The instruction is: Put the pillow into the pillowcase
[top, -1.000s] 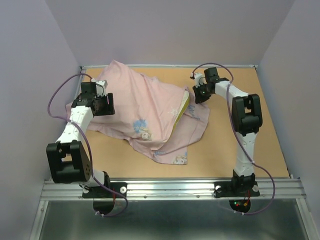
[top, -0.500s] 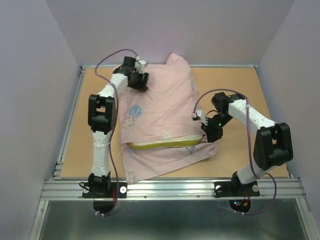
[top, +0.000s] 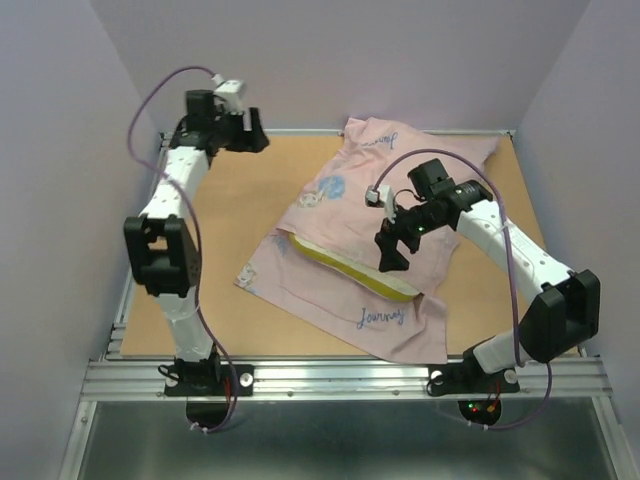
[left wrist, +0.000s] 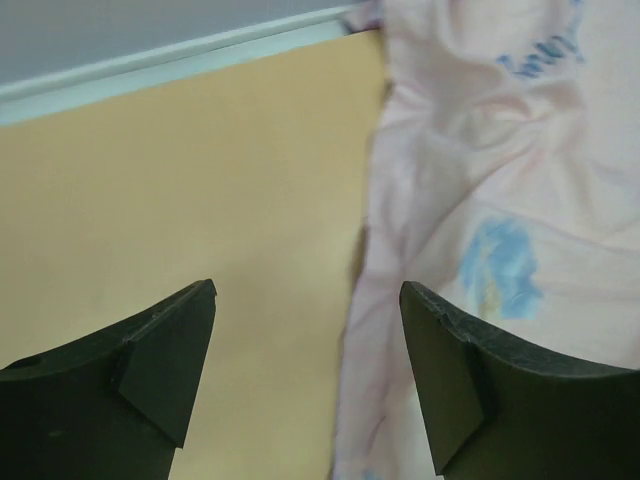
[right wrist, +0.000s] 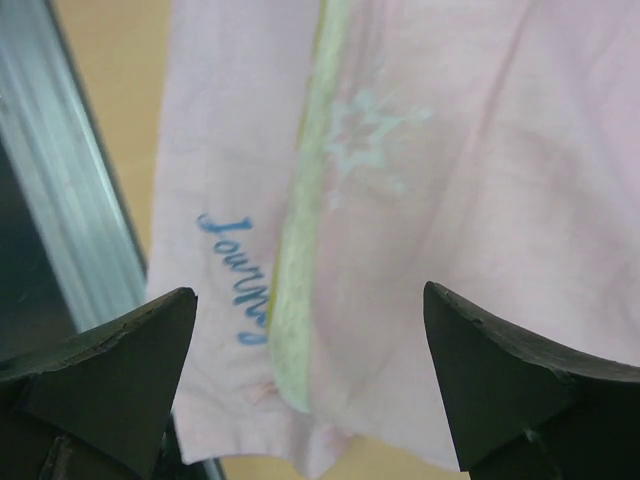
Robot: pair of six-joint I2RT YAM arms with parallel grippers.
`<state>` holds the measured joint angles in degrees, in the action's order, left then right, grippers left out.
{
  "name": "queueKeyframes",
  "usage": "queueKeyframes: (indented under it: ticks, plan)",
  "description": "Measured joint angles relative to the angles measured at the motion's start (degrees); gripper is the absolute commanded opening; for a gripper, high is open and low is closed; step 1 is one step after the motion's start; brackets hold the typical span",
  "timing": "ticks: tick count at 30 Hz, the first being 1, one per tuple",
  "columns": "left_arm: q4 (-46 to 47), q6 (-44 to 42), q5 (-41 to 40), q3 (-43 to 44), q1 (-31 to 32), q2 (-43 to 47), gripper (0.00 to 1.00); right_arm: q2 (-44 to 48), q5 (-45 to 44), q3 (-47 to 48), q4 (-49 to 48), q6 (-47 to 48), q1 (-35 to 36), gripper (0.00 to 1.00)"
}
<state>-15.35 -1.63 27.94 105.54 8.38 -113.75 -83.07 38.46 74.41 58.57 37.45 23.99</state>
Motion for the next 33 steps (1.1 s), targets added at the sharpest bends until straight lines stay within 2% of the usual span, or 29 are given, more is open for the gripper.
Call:
queueKeyframes:
  ticks: [2,4,7,9,12,15,20,23,32,33]
  plan:
    - [0.13,0.04,-0.81,-6.82,-6.56,7.26,0.86,-2.29,-3.41,0.92,-4.55,-2.97,1.62,1.00]
    - [0.55,0.11,-1.79,-14.45,-8.66,14.27,0.86,-6.54,-8.98,1.99,-9.92,-6.54,4.94,1.00]
    - [0.04,0.48,-0.11,-24.11,-6.05,22.40,0.86,-13.53,-18.38,2.38,-15.78,-10.56,11.54,1.00]
    - [-0.59,0.63,1.51,-28.79,-3.85,24.85,0.86,-18.84,-25.83,3.06,-17.59,-12.92,17.16,1.00]
    - [-1.57,0.66,2.43,-34.60,-3.26,26.36,0.86,-24.39,-33.20,5.11,-18.60,-14.47,21.92,1.00]
    - [-3.02,0.72,2.45,-39.60,-4.07,27.30,0.86,-32.85,-39.98,13.77,-17.05,-16.81,23.96,1.00]
    - [-3.82,0.83,2.47,-40.48,-4.76,28.15,0.86,-44.57,-46.01,32.83,-17.75,-20.94,22.77,1.00]
    - [-3.76,0.83,2.49,-40.48,-5.31,29.66,0.87,-45.88,-47.08,38.18,-18.75,-22.45,21.88,1.00]
    - [1.60,5.97,1.73,-42.16,-10.05,36.39,0.89,-45.66,-47.71,39.10,-18.56,-26.40,22.82,1.00]
    - [1.99,6.54,1.49,-42.21,-10.78,36.70,0.89,-46.23,-47.71,39.10,-18.71,-26.60,22.88,0.97]
